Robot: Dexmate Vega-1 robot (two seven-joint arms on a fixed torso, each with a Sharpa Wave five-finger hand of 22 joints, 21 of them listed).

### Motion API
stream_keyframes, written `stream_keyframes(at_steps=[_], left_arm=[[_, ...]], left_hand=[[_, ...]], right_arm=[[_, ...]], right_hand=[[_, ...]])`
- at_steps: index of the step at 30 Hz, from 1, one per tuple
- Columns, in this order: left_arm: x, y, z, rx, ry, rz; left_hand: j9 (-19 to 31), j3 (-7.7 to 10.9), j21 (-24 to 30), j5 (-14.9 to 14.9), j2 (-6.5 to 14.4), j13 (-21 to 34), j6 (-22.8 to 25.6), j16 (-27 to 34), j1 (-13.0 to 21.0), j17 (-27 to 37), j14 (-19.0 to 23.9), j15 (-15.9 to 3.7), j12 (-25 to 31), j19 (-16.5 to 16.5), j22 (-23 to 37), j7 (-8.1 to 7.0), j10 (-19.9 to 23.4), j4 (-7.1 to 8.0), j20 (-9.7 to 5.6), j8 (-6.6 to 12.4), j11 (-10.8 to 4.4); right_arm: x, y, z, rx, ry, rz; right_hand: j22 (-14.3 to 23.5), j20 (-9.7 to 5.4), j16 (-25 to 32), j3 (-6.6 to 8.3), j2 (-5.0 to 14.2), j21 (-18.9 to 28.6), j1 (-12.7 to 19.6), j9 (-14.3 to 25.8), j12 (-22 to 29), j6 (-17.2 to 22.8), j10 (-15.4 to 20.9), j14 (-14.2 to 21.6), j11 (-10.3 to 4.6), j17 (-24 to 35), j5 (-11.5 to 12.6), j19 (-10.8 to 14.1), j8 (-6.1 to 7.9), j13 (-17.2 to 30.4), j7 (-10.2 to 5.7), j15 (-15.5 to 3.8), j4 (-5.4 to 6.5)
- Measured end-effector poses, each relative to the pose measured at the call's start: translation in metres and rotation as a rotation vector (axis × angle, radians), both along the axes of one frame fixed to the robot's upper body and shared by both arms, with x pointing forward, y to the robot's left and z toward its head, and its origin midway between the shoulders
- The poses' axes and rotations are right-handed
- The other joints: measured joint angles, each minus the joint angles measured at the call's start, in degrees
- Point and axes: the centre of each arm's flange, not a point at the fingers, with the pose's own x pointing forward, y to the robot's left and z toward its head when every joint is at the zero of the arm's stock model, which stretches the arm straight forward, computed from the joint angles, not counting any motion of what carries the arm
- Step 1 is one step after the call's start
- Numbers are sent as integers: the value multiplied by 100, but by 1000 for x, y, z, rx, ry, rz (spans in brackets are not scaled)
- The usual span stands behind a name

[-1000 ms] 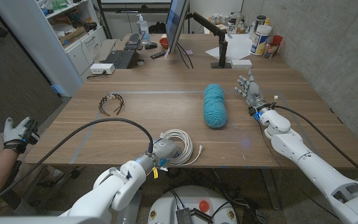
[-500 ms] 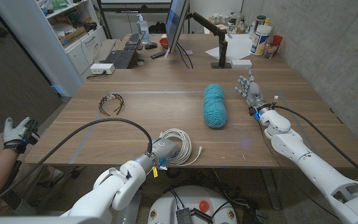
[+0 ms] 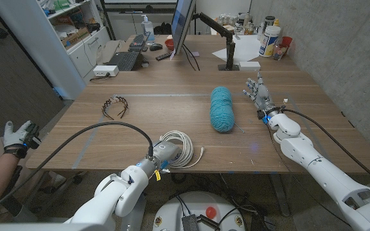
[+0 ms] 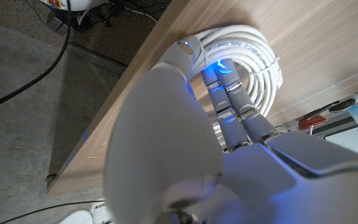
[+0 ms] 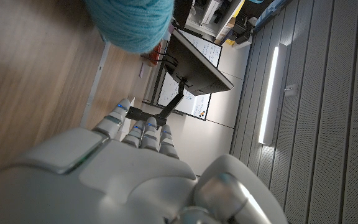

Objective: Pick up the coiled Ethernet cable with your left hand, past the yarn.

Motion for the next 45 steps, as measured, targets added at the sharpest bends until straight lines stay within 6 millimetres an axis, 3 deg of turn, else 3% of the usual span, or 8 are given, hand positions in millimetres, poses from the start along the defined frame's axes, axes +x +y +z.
stream_keyframes(at_steps=[45], left_arm=[[-6,5,21,-31,-84,12]], left_hand=[[27,16,266,236,-73,11,-31,-132,73,0,272,5,67,-55,0,-30,-21,-16,-23,-2,-21]], right_arm=[[0,-1,0,-4,-2,0]], right_hand=[[0,-31,0,0,0,0,0,0,0,2,1,-31,0,0,0,-31,0,0,-2,31,0]])
